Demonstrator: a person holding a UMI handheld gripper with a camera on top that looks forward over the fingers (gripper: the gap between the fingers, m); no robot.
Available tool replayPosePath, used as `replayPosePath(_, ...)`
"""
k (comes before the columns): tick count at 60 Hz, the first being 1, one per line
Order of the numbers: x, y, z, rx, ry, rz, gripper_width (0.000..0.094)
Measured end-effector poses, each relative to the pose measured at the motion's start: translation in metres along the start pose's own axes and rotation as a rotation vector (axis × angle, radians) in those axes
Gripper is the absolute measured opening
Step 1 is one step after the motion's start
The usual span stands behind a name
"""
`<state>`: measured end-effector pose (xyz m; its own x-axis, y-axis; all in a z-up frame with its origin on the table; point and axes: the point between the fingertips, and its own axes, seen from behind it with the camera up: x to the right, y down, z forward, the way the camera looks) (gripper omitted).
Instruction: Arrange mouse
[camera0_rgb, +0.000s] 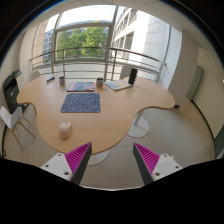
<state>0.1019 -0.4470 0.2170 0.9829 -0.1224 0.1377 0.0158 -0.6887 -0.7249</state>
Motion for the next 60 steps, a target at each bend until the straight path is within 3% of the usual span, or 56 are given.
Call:
replayPosePath(7,-0.001,0.007,0.001,-0.014,0.039,0.007,0.085)
replayPosePath(19,-0.04,0.06,0.001,-0.048,0.084,0.065,0.0851)
replayPosePath(30,-0.135,0.106,0.033,-0.081,0.003,0.098,0.0848)
replayPosePath(39,-0.21,0.088,0.09,-0.032,-0.089,0.078,0.0853)
replayPosePath(51,-0.274,0.025,0.188,0.081,-0.158,0.066,0.0845)
replayPosePath(60,-0.286,0.012,0.254,0.082,-0.132,0.029,0.0778)
